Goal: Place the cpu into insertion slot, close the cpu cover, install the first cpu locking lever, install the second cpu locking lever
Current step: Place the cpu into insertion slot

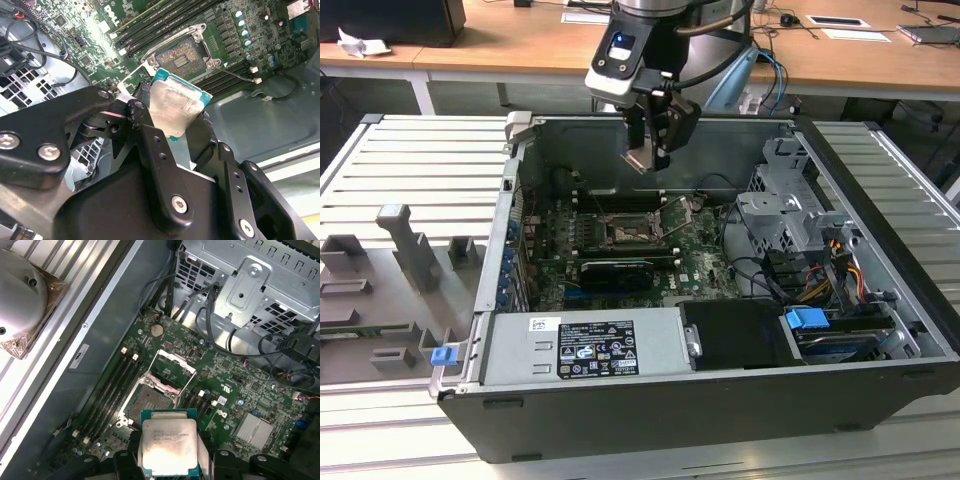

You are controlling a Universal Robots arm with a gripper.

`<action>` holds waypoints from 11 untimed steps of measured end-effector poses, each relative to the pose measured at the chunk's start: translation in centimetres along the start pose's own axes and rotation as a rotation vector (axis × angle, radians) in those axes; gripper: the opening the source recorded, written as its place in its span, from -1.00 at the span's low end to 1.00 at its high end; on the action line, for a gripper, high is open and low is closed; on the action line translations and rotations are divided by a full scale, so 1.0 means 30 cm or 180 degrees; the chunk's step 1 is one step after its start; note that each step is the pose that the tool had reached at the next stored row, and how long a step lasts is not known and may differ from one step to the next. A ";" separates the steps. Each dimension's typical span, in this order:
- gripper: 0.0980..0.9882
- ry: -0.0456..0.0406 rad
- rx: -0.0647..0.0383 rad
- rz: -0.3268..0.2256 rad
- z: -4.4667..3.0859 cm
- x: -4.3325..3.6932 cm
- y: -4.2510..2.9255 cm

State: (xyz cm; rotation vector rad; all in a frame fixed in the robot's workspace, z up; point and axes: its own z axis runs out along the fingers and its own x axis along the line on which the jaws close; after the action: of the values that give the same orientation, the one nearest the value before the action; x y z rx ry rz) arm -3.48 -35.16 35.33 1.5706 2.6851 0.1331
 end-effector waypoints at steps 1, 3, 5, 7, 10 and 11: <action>-0.03 -0.0001 0.0000 0.0007 0.000 0.000 0.000; -0.03 -0.0002 0.0000 0.0026 0.001 0.000 0.000; -0.03 -0.0004 -0.0001 0.0044 0.001 0.000 0.000; -0.03 -0.0007 -0.0002 0.0078 0.003 0.000 0.000; -0.03 -0.0010 -0.0002 0.0108 0.003 0.000 0.000; -0.03 -0.0010 -0.0002 0.0118 0.004 0.000 0.000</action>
State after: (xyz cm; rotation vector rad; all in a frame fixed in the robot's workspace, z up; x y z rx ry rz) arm -3.48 -35.16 35.23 1.6194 2.6541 0.1323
